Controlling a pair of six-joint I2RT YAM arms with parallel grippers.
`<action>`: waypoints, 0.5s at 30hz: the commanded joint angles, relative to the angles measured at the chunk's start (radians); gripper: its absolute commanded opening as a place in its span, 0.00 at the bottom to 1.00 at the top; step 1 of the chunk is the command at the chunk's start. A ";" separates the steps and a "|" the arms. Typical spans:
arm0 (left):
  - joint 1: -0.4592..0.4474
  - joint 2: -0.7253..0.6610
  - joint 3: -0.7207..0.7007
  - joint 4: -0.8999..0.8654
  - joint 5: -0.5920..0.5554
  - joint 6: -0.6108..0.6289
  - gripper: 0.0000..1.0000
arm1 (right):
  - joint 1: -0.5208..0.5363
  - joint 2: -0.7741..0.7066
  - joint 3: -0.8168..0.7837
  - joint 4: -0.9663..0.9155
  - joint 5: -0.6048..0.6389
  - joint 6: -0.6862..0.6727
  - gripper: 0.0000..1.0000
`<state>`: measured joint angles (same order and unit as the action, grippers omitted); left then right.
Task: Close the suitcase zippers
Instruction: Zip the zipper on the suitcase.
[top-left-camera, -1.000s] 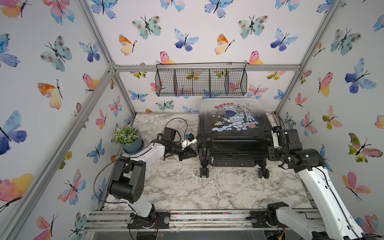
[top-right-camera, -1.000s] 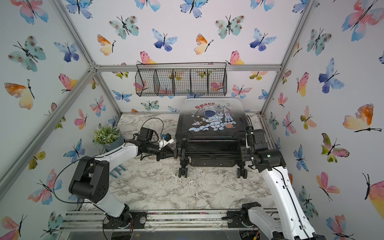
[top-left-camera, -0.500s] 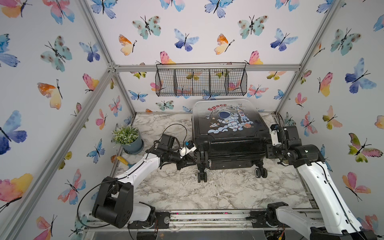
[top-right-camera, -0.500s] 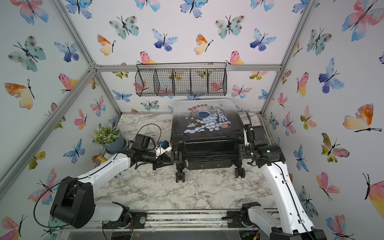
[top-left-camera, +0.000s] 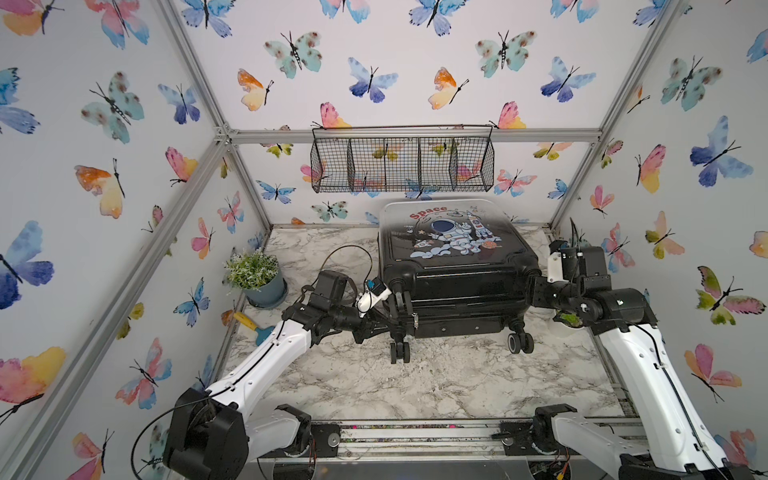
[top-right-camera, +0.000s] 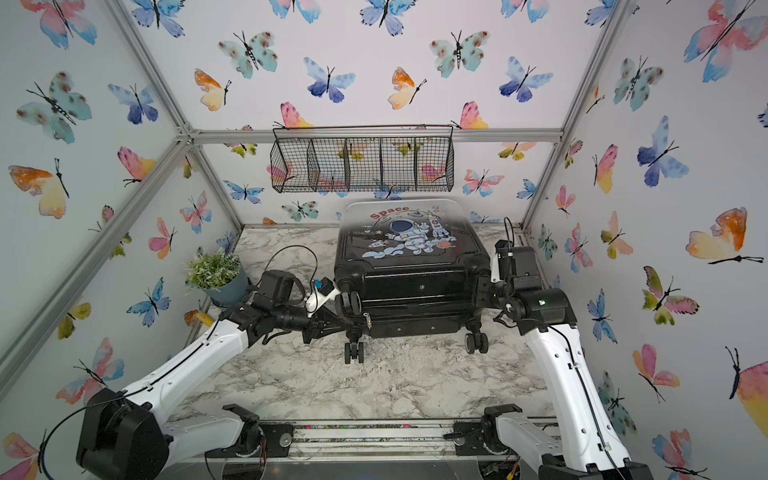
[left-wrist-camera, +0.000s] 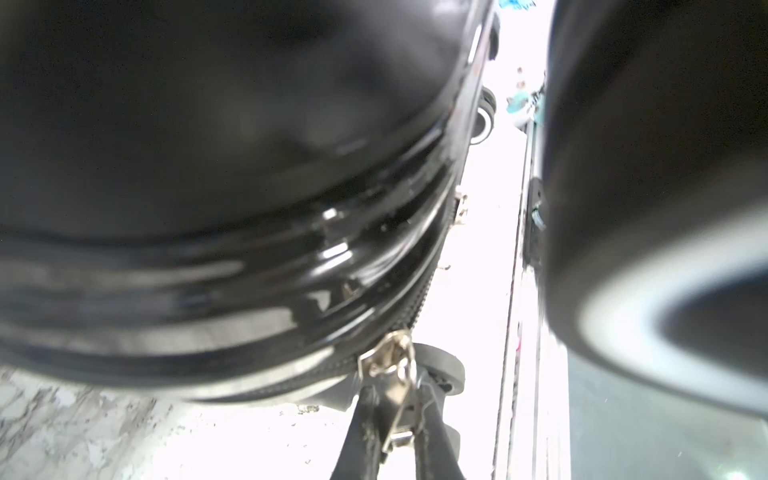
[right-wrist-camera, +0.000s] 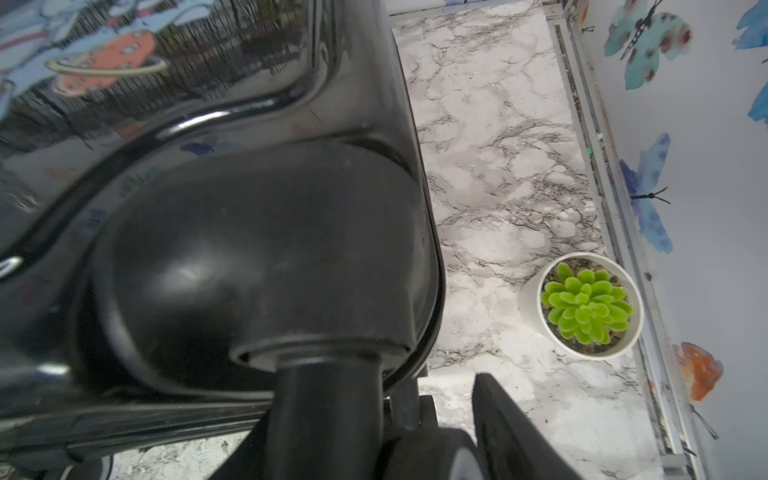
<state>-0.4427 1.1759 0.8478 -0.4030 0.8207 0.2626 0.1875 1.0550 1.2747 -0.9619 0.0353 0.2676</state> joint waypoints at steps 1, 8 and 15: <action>-0.061 -0.097 0.109 0.156 0.119 -0.092 0.00 | 0.023 -0.013 0.055 0.117 -0.165 0.094 0.04; -0.081 -0.168 0.187 0.122 -0.048 -0.161 0.00 | 0.023 0.018 0.133 0.117 -0.205 0.167 0.04; -0.208 -0.167 0.224 0.058 -0.218 -0.131 0.00 | 0.023 0.043 0.169 0.127 -0.258 0.208 0.04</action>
<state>-0.5522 1.0447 0.9886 -0.4927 0.5667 0.0811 0.1875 1.0950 1.4147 -0.9024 -0.0795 0.4381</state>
